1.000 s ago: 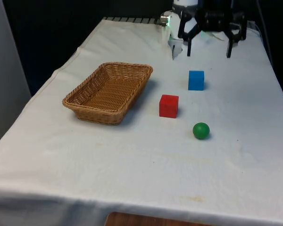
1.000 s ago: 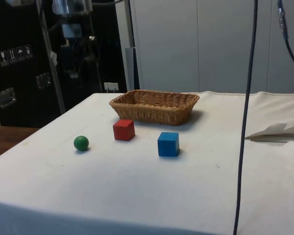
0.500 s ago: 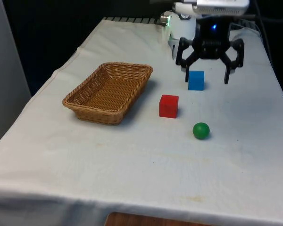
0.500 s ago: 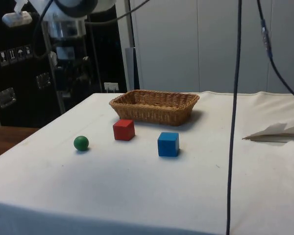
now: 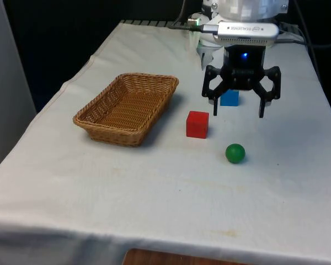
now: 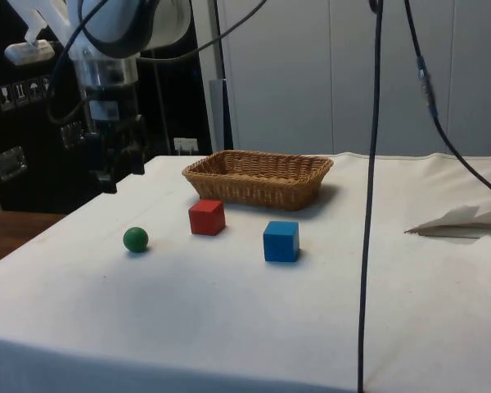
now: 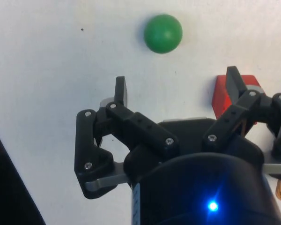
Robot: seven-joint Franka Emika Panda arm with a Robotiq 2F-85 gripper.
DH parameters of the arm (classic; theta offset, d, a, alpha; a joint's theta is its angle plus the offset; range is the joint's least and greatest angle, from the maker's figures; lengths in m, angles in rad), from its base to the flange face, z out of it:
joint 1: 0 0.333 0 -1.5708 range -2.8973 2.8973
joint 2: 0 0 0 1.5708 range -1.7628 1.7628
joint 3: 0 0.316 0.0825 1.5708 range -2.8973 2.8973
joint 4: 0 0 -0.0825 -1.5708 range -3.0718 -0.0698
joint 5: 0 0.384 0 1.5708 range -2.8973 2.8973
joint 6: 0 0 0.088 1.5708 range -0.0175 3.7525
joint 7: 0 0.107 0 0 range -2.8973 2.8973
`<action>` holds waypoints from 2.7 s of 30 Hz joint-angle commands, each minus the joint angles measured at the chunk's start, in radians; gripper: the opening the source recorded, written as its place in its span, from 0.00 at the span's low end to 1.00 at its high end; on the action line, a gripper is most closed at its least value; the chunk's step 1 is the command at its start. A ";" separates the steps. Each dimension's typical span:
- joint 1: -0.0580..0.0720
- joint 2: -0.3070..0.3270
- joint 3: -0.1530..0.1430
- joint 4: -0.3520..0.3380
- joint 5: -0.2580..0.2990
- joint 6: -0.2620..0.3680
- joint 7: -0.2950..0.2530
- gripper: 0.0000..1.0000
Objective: Place all non-red objects into the basket.
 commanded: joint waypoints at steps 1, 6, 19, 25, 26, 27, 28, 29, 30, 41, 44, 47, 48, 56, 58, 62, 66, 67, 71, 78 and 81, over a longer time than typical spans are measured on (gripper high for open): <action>-0.001 0.000 0.000 0.000 0.000 0.000 0.000 1.00; -0.006 0.018 0.007 0.001 0.008 0.013 -0.011 1.00; -0.001 0.078 0.002 0.011 0.026 0.052 -0.016 1.00; -0.011 0.113 0.016 0.019 0.066 0.078 -0.042 1.00; -0.011 0.117 0.015 0.021 0.072 0.081 -0.045 1.00; -0.001 0.108 0.003 0.013 0.058 0.073 -0.035 1.00; -0.011 0.122 0.016 0.022 0.077 0.084 -0.048 1.00; -0.011 0.127 0.016 0.022 0.083 0.088 -0.051 1.00; -0.011 0.137 0.016 0.025 0.095 0.095 -0.058 1.00; -0.009 0.193 0.013 0.052 0.142 0.114 -0.082 1.00; -0.008 0.200 0.014 0.055 0.145 0.115 -0.083 1.00; -0.007 0.209 0.015 0.058 0.147 0.117 -0.082 1.00; -0.007 0.212 0.016 0.059 0.148 0.118 -0.081 1.00; -0.005 0.223 0.016 0.063 0.146 0.117 -0.078 0.70; -0.001 0.219 0.011 0.060 0.139 0.110 -0.075 0.49; -0.003 0.225 0.015 0.064 0.146 0.118 -0.077 0.00; -0.001 0.222 0.011 0.061 0.139 0.110 -0.074 0.00; -0.004 0.225 0.016 0.064 0.145 0.117 -0.077 0.00; -0.004 0.218 0.014 0.063 0.143 0.109 -0.077 0.00; -0.002 0.181 0.002 0.059 0.138 0.075 -0.078 0.00; 0.000 0.155 -0.007 0.054 0.134 0.053 -0.080 0.00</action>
